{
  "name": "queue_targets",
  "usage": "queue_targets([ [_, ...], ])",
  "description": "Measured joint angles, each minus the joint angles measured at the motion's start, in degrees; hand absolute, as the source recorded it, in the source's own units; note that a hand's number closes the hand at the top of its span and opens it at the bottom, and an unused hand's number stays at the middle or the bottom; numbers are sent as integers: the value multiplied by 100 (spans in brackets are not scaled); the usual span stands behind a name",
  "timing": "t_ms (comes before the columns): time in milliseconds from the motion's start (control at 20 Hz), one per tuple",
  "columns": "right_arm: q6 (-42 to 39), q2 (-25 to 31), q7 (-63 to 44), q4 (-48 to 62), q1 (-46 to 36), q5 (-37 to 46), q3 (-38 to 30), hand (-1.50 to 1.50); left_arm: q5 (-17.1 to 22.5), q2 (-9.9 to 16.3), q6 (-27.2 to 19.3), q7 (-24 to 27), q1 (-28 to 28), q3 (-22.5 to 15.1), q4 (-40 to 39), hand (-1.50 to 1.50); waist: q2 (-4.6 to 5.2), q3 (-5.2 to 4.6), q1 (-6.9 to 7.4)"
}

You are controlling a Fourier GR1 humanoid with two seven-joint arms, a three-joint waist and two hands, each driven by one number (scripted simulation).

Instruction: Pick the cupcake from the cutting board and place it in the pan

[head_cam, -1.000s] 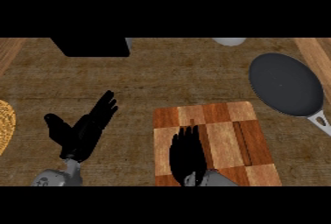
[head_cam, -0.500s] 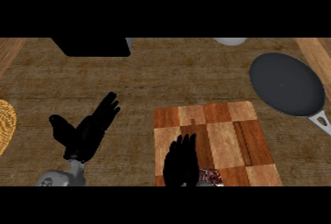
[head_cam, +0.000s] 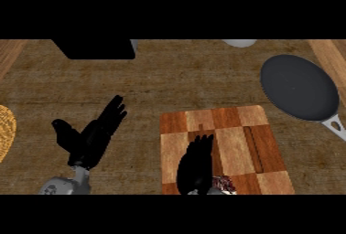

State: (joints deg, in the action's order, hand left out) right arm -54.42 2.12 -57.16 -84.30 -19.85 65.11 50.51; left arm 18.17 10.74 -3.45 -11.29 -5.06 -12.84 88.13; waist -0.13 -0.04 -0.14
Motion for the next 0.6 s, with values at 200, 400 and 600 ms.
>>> queue_targets([
  [200,-105,24,129,45,95,330,-97,-150,-34,-9,53,-69,25,60,76,0,5,2,12],
  [400,-191,100,257,-97,225,619,-226,-150,-23,1,196,3,66,201,12,0,7,2,10],
  [600,-233,130,423,22,164,864,-334,150,-77,-25,262,-91,81,266,121,0,6,1,20],
])
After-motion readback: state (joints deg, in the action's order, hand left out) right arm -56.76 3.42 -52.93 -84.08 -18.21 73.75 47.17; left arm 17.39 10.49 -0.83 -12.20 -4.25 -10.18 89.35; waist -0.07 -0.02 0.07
